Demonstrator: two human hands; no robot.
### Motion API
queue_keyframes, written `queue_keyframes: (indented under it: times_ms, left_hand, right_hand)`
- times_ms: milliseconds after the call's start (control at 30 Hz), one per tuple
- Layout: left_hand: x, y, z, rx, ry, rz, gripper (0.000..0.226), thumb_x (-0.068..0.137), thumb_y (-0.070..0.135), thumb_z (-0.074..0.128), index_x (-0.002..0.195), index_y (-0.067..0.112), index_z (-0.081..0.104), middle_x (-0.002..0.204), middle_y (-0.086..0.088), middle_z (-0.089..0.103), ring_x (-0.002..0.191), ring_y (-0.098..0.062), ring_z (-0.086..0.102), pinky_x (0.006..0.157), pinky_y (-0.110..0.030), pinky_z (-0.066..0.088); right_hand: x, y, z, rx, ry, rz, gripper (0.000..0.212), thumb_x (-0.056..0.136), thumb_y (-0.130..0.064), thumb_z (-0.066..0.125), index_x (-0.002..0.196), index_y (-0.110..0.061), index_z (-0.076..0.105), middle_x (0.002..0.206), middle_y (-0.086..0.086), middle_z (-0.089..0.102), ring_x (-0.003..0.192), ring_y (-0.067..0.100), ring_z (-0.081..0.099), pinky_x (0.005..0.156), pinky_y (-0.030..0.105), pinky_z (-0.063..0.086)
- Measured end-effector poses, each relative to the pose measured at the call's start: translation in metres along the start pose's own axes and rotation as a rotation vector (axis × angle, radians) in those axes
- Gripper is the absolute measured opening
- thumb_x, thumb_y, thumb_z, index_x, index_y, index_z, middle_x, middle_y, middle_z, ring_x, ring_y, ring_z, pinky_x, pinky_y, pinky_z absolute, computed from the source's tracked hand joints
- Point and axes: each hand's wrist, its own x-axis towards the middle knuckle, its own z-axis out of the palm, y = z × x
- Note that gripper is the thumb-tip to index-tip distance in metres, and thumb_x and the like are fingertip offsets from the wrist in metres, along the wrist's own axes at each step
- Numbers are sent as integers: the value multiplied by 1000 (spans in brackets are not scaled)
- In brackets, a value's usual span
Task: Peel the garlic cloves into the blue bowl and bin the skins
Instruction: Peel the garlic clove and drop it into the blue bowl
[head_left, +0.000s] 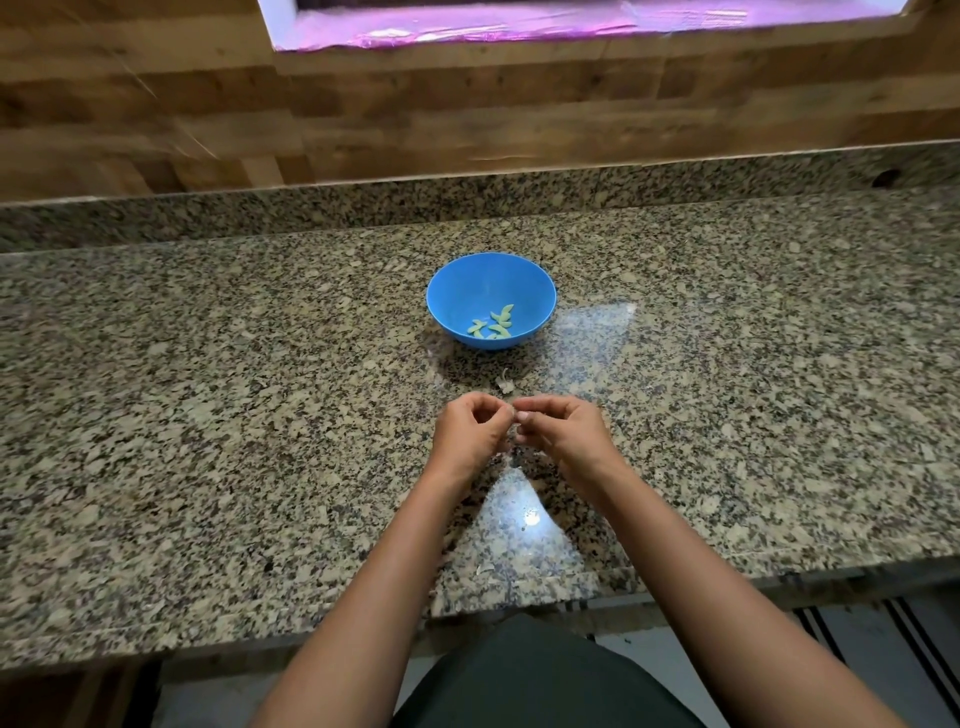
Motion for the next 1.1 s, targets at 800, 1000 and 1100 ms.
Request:
queue_keyframes:
  times_ms: [800, 1000, 1100]
  left_hand:
    - [-7, -16, -26, 468, 83, 102, 12, 88, 26, 63, 89, 14, 62, 80, 6, 59, 69, -1, 52, 56, -10, 42]
    - [-3, -13, -14, 505, 8, 162, 15, 90, 15, 60, 103, 12, 67, 105, -2, 65, 96, -13, 59, 85, -20, 48]
    - [-3, -11, -9, 519, -10, 176, 17, 92, 15, 58, 106, 12, 66, 107, 1, 63, 95, -8, 56, 80, -13, 43]
  right_hand:
    - [3, 2, -19, -391, 299, -96, 11, 93, -11, 53, 101, -10, 61, 85, 7, 64, 62, 14, 57, 53, 23, 48]
    - [2, 1, -35, -415, 329, -82, 12, 90, -7, 57, 88, -17, 62, 87, 7, 65, 66, 17, 60, 59, 32, 53]
    - [0, 0, -40, -404, 319, -60, 13, 90, -4, 55, 88, -15, 61, 85, 10, 65, 59, 15, 58, 49, 25, 49]
